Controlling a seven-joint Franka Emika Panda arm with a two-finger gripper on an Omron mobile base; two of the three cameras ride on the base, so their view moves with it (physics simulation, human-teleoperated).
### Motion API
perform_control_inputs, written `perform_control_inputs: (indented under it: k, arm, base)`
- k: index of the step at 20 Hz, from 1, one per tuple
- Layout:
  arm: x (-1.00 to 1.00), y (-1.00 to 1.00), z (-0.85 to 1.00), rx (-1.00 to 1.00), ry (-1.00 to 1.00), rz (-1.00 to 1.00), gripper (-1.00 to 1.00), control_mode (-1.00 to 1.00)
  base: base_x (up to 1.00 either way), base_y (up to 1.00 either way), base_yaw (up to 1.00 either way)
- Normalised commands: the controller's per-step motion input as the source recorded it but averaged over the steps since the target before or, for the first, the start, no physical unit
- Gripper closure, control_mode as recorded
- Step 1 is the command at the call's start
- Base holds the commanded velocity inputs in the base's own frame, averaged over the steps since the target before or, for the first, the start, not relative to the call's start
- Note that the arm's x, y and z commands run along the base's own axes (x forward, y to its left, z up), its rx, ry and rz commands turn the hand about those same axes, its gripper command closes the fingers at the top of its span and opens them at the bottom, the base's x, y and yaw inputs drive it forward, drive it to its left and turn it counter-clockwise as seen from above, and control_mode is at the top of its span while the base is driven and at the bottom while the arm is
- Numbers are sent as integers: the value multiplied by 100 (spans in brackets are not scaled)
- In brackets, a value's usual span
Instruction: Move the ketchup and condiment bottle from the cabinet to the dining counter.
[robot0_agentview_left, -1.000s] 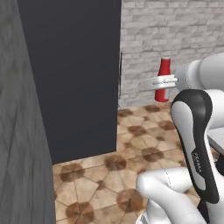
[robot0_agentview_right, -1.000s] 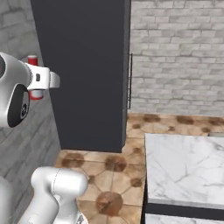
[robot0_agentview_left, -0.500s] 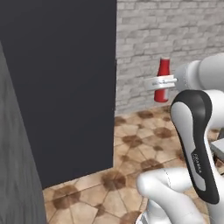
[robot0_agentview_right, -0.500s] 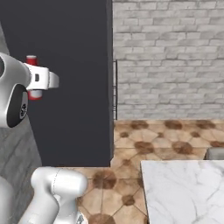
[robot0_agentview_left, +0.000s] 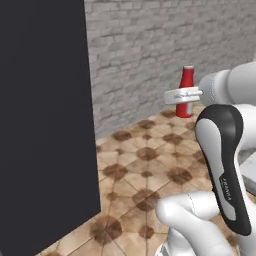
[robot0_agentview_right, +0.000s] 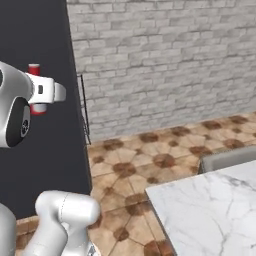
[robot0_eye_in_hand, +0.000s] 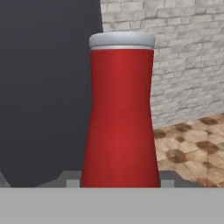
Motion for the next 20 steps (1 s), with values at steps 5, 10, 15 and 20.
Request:
perform_control_inputs:
  k: [5, 10, 15, 20]
  arm:
    - [0, 0, 0, 0, 0, 0, 100, 100]
    - [0, 0, 0, 0, 0, 0, 100, 100]
    - [0, 0, 0, 0, 0, 0, 100, 100]
    - [0, 0, 0, 0, 0, 0, 100, 100]
  base:
    - [59, 34, -39]
    - [56, 34, -44]
    - [51, 33, -50]
    - [55, 30, -43]
